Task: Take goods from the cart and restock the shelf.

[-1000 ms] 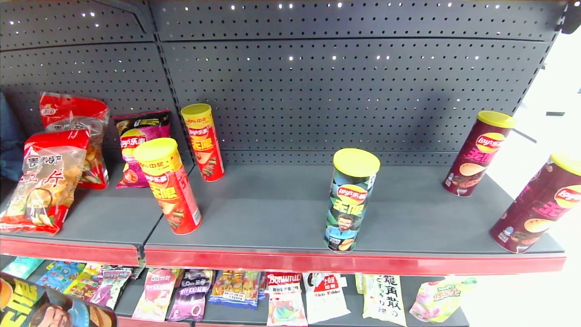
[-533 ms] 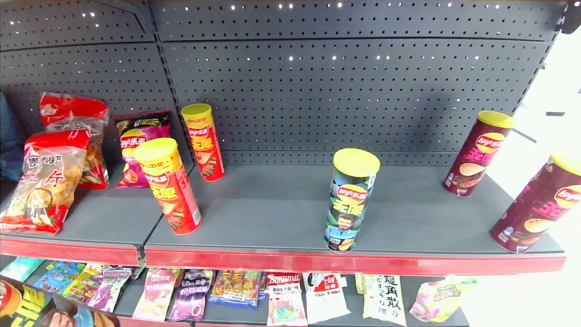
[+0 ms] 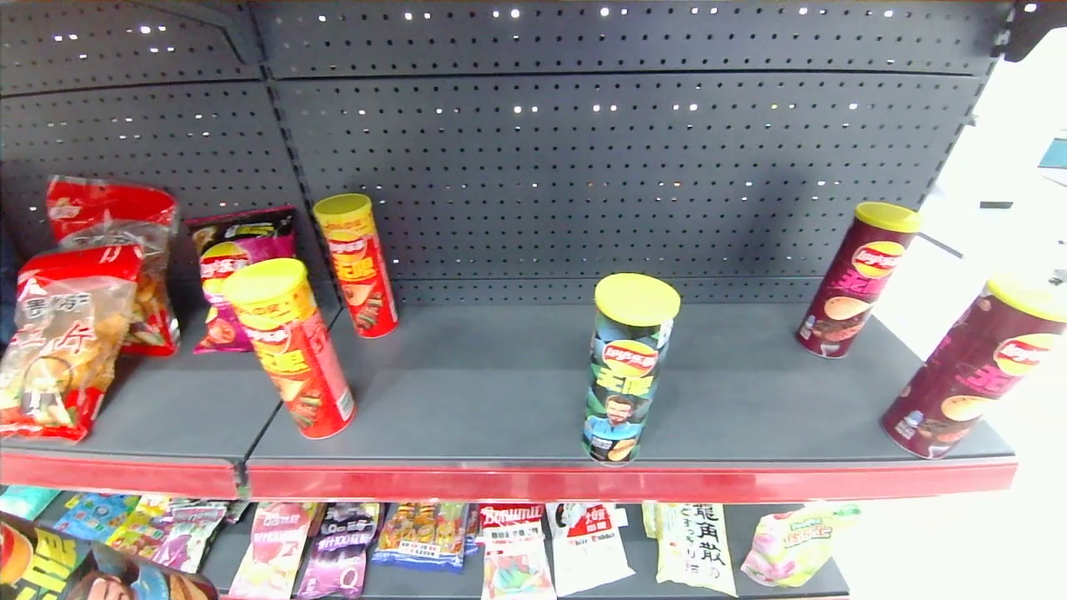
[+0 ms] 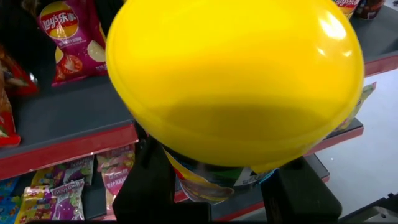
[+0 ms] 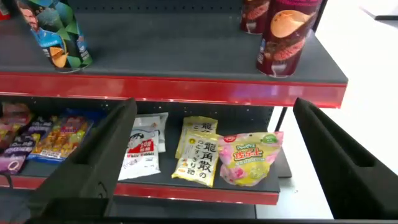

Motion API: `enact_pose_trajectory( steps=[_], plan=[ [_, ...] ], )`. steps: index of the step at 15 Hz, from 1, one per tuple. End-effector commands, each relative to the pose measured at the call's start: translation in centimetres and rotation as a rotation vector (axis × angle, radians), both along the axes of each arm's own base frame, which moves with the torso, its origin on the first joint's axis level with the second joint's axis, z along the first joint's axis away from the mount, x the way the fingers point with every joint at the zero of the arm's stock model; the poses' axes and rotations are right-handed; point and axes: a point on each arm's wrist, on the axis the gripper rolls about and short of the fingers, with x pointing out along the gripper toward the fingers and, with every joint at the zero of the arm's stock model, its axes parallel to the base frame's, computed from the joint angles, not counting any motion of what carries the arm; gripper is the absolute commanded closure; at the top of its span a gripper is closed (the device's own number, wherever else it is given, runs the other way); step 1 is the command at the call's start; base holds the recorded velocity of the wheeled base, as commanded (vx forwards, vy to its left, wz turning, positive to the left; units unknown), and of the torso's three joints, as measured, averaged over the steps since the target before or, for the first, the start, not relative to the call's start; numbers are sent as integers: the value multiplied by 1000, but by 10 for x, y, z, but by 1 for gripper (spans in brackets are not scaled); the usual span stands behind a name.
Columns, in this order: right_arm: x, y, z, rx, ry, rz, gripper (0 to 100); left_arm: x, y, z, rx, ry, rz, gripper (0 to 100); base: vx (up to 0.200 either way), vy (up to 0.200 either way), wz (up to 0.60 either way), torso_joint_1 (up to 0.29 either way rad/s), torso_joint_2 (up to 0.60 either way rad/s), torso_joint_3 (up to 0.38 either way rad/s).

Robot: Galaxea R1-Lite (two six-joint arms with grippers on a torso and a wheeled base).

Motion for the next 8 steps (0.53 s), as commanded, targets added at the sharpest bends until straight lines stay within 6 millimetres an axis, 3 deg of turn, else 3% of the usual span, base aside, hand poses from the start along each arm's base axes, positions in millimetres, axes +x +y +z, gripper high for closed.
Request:
enact_pose_trajectory(
  steps=[1,3,8],
  plan=[
    [0,0,0,1,1,1,0,1,0,0,-1,5,-1,100,0,0,-600,7,-2,2],
    [0,0,0,1,1,1,0,1,0,0,-2,8,-1,100,0,0,-600,12,2,0],
    [0,0,0,3,1,1,0,11,1,9,-2,18,8,100,0,0,0,0,0,0]
  ],
)
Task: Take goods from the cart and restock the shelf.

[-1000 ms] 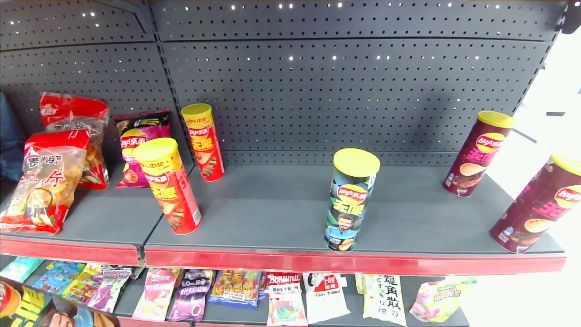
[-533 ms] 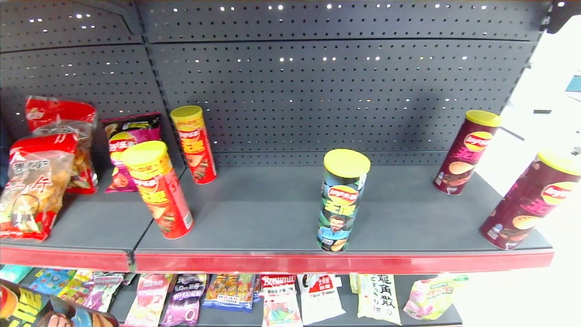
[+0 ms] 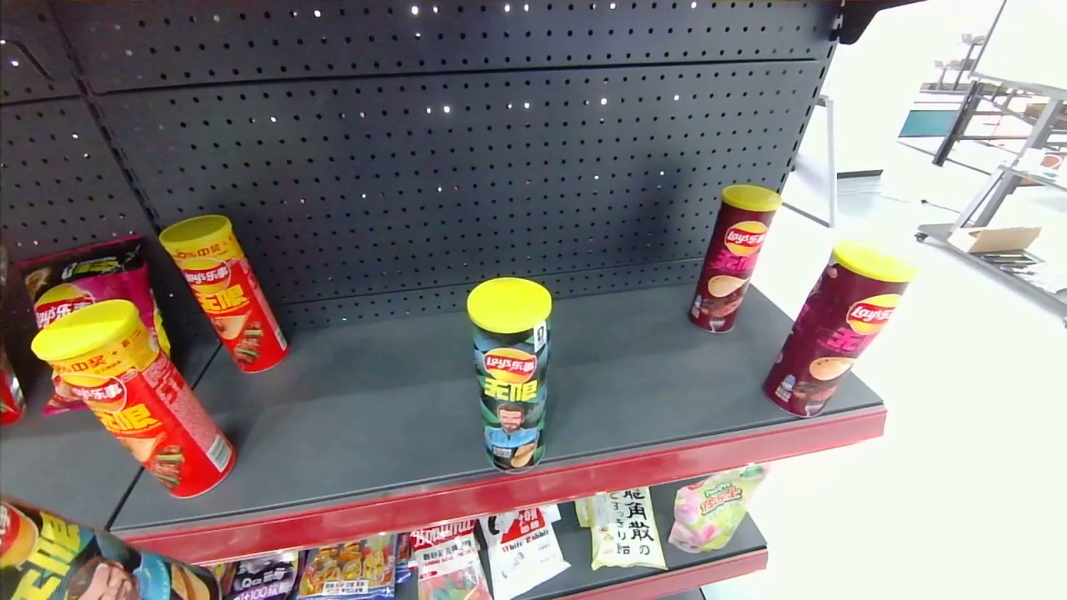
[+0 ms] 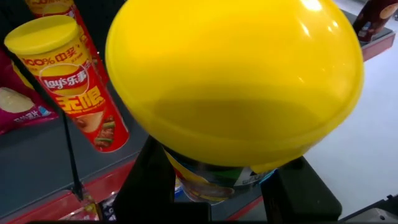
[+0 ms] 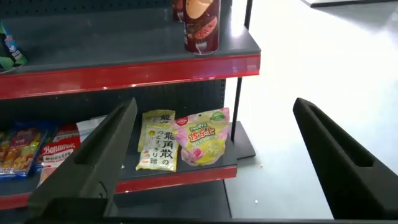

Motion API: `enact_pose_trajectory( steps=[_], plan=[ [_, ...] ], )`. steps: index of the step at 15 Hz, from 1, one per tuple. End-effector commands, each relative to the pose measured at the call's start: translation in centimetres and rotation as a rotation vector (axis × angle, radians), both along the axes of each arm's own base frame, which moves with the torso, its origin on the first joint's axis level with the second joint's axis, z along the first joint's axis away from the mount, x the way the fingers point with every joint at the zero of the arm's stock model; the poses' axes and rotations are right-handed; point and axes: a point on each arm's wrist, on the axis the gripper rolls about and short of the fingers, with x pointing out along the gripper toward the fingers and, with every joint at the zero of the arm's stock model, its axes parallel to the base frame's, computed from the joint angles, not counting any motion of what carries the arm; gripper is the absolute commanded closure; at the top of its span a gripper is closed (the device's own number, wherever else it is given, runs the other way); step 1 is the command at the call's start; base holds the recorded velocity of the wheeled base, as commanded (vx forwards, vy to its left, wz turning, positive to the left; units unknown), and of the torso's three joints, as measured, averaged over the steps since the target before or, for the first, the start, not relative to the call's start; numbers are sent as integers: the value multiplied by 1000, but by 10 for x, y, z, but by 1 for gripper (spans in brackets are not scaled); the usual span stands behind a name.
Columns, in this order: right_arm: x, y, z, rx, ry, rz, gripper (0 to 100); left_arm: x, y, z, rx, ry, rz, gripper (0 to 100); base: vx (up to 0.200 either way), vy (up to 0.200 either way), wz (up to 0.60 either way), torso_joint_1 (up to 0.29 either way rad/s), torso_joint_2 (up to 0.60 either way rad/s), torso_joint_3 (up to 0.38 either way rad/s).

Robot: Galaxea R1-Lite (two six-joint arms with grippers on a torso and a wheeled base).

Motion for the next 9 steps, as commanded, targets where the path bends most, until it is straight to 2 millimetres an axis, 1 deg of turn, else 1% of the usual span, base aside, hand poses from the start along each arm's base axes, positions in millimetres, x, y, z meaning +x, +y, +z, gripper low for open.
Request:
enact_pose_trajectory(
  steps=[1,2,3,4,5,6,7,9],
  plan=[
    [0,0,0,0,0,0,0,10,0,6,0,16,0,100,0,0,0,0,0,0],
    [0,0,0,0,0,0,0,26,1,11,-1,24,-1,100,0,0,0,0,0,0],
    [0,0,0,0,0,0,0,35,1,14,-1,25,-1,100,0,0,0,0,0,0],
    [0,0,0,0,0,0,0,61,3,19,-2,38,-1,100,0,0,0,0,0,0],
    [0,0,0,0,2,0,0,75,3,20,-1,42,-8,100,0,0,0,0,0,0],
    [0,0,0,0,0,0,0,94,3,20,-1,61,-25,100,0,0,0,0,0,0],
    [0,0,0,0,0,0,0,109,-1,19,-2,72,-61,100,0,0,0,0,0,0],
    [0,0,0,0,2,0,0,130,-8,17,-1,82,-121,100,0,0,0,0,0,0]
  ],
)
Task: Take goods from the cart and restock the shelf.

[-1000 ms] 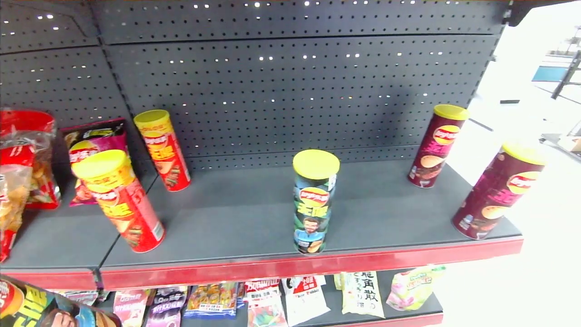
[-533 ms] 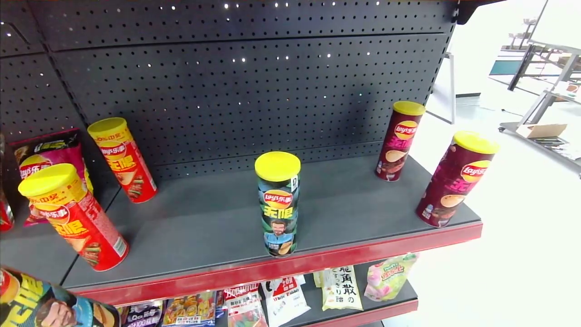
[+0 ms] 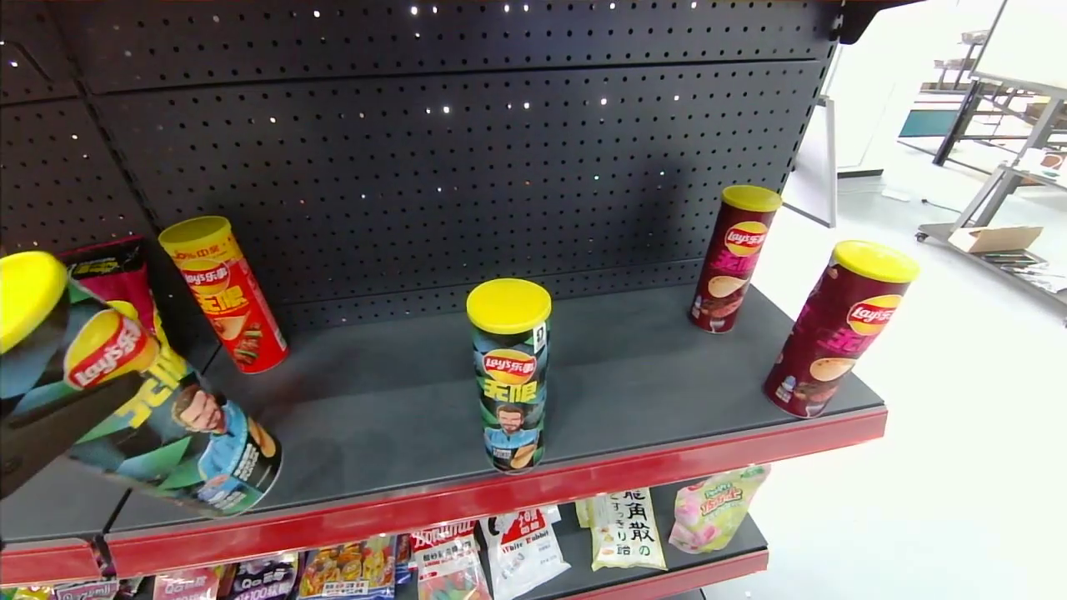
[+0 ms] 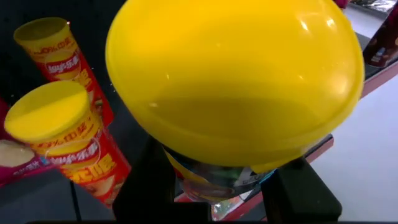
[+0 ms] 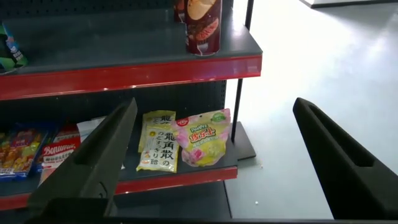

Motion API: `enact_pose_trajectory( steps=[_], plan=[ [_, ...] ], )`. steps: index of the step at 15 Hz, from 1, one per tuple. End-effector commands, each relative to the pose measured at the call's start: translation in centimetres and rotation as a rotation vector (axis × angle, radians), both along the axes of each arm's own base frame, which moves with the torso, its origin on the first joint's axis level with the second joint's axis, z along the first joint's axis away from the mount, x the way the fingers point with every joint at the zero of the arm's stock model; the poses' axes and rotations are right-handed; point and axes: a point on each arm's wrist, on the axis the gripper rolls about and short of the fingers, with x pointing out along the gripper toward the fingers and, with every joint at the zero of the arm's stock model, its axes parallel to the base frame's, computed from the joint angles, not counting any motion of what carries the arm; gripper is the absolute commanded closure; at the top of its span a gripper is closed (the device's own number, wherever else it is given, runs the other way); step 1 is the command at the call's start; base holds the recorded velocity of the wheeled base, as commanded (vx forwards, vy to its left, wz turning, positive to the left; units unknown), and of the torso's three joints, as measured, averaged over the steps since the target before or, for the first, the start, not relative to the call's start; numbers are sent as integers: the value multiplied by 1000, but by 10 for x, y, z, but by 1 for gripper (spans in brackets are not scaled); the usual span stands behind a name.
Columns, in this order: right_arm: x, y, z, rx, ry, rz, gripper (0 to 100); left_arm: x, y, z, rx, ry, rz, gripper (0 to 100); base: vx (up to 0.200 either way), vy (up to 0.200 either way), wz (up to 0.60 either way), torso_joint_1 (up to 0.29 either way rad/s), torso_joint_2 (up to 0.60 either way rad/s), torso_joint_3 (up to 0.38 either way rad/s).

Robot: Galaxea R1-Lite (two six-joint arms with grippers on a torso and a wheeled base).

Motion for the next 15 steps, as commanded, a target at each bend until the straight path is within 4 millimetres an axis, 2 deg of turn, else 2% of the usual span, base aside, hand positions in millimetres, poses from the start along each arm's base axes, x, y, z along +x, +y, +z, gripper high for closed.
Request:
enact_pose_trajectory(
  steps=[1,3,6,8,10,11,15],
  plan=[
    [0,0,0,0,2,0,0,43,-9,-12,4,105,-68,100,0,0,0,0,0,0],
    [0,0,0,0,2,0,0,64,-15,-10,5,101,-92,100,0,0,0,0,0,0],
    [0,0,0,0,2,0,0,81,-29,-11,10,107,-154,100,0,0,0,0,0,0],
    [0,0,0,0,2,0,0,114,-37,-17,13,99,-159,100,0,0,0,0,0,0],
    [0,0,0,0,0,0,0,136,-44,-20,17,86,-165,100,0,0,0,0,0,0],
    [0,0,0,0,0,0,0,161,-48,-23,22,93,-130,100,0,0,0,0,0,0],
    [0,0,0,0,2,0,0,207,-77,-30,30,111,-145,100,0,0,0,0,0,0]
  ],
)
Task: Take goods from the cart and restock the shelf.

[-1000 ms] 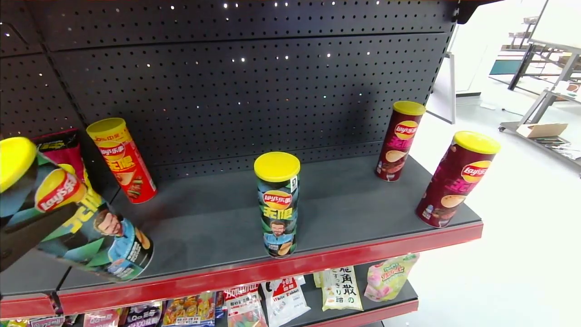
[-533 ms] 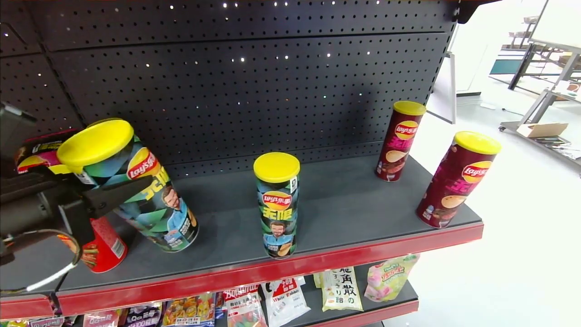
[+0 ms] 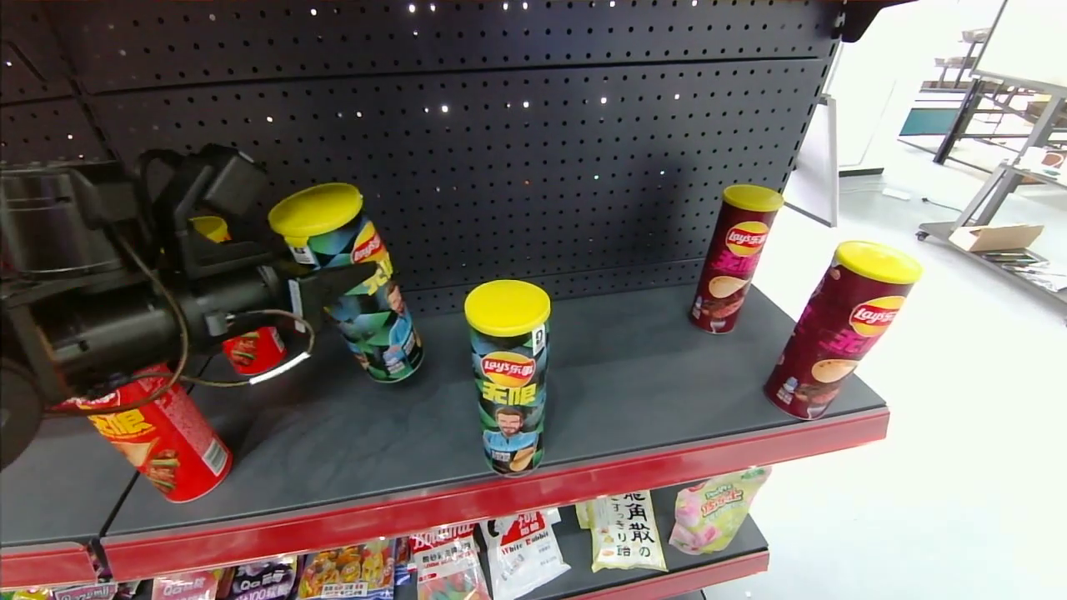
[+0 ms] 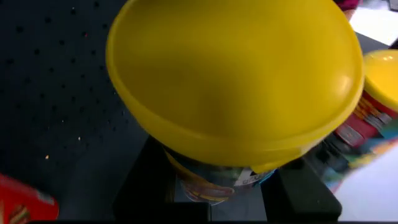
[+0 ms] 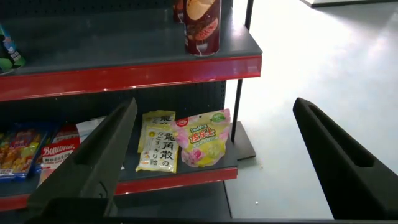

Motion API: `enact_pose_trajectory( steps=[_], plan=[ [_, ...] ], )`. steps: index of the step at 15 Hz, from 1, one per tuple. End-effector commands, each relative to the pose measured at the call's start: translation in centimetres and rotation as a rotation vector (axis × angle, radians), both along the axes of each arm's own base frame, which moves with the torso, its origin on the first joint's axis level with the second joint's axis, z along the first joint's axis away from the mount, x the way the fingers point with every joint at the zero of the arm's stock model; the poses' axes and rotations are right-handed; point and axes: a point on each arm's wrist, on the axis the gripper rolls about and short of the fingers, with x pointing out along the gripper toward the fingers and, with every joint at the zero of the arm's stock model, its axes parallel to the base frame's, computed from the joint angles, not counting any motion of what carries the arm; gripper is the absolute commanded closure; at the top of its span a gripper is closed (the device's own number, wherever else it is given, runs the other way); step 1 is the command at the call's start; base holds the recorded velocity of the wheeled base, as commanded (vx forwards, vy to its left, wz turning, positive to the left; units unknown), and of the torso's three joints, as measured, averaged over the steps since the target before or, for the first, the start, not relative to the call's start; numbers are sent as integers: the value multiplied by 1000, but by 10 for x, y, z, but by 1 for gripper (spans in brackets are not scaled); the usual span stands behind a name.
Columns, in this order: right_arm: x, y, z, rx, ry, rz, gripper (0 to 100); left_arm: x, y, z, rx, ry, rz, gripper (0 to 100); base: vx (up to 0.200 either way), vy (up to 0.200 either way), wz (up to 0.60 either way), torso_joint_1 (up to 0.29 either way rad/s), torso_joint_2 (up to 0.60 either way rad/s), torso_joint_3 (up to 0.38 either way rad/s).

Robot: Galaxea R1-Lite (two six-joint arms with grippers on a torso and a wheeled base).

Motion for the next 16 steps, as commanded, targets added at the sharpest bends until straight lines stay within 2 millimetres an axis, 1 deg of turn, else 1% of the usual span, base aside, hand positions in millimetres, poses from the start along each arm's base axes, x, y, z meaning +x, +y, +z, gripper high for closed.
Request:
enact_pose_trajectory(
  steps=[1,2,3,4,5,6,9,16],
  plan=[
    [0,0,0,0,-1,0,0,41,-27,-23,19,54,-17,100,0,0,0,0,0,0],
    [0,0,0,0,1,0,0,55,-42,-28,11,44,-14,100,0,0,0,0,0,0],
    [0,0,0,0,-1,0,0,63,-53,-31,-3,34,-13,100,0,0,0,0,0,0],
    [0,0,0,0,-1,0,0,70,-61,-33,-12,37,-9,100,0,0,0,0,0,0],
    [0,0,0,0,-1,0,0,70,-61,-33,-12,37,-9,100,0,0,0,0,0,0],
    [0,0,0,0,1,0,0,86,-74,-38,-29,39,0,100,0,0,0,0,0,0],
    [0,0,0,0,1,0,0,100,-85,-44,-29,36,-6,100,0,0,0,0,0,0],
    [0,0,0,0,1,0,0,119,-101,-54,-36,18,-27,100,0,0,0,0,0,0]
  ],
)
